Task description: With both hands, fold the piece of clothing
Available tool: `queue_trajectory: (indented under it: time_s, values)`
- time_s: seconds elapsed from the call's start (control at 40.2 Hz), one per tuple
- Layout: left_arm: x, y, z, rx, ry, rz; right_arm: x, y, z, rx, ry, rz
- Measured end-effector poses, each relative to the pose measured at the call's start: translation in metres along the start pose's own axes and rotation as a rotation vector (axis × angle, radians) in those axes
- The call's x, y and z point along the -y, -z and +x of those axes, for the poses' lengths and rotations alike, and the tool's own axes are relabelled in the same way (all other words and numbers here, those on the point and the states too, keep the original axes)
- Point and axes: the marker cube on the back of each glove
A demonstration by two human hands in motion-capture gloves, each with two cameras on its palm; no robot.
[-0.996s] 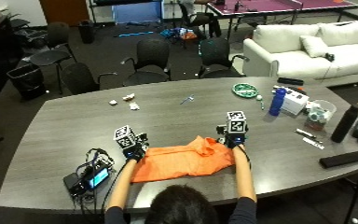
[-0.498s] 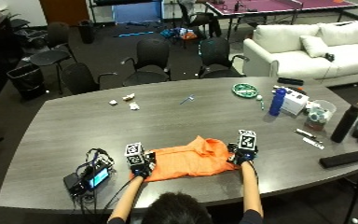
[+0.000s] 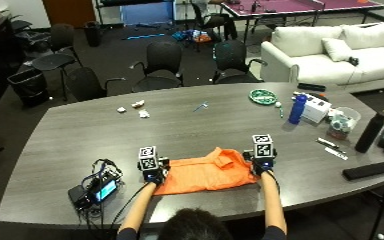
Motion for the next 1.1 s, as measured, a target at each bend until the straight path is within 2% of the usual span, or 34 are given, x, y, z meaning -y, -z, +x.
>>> queue_trajectory:
  time_s: [0.124,0.249,0.348,0.498,0.647,0.772,0.921,1.02,1.095]
  values:
    - [-0.006,0.009,0.002,-0.014,-0.018,-0.012,-0.019,0.02,0.038,0.013,-0.127,0.007]
    - [-0.007,0.026,-0.005,0.015,0.018,0.009,-0.002,0.042,0.077,0.16,-0.24,0.167]
    - [-0.01,0.047,-0.005,-0.008,0.018,0.008,-0.007,0.075,0.064,0.258,-0.239,0.239]
    - [-0.019,0.093,-0.005,-0.108,-0.007,0.118,-0.047,0.147,-0.033,0.105,-0.219,0.292]
    - [-0.012,0.118,-0.016,-0.209,-0.012,0.201,-0.047,0.164,-0.166,-0.035,-0.123,0.244]
    - [-0.005,0.144,-0.038,-0.109,0.031,0.362,-0.027,0.137,-0.269,-0.073,-0.02,0.126]
    - [-0.016,0.17,-0.067,-0.042,0.086,0.462,-0.045,0.084,-0.368,-0.093,0.116,-0.13]
    - [-0.02,0.177,-0.085,-0.072,0.108,0.474,-0.048,0.051,-0.406,-0.114,0.156,-0.285]
    - [-0.021,0.177,-0.095,-0.087,0.125,0.46,-0.047,0.051,-0.417,-0.051,0.194,-0.266]
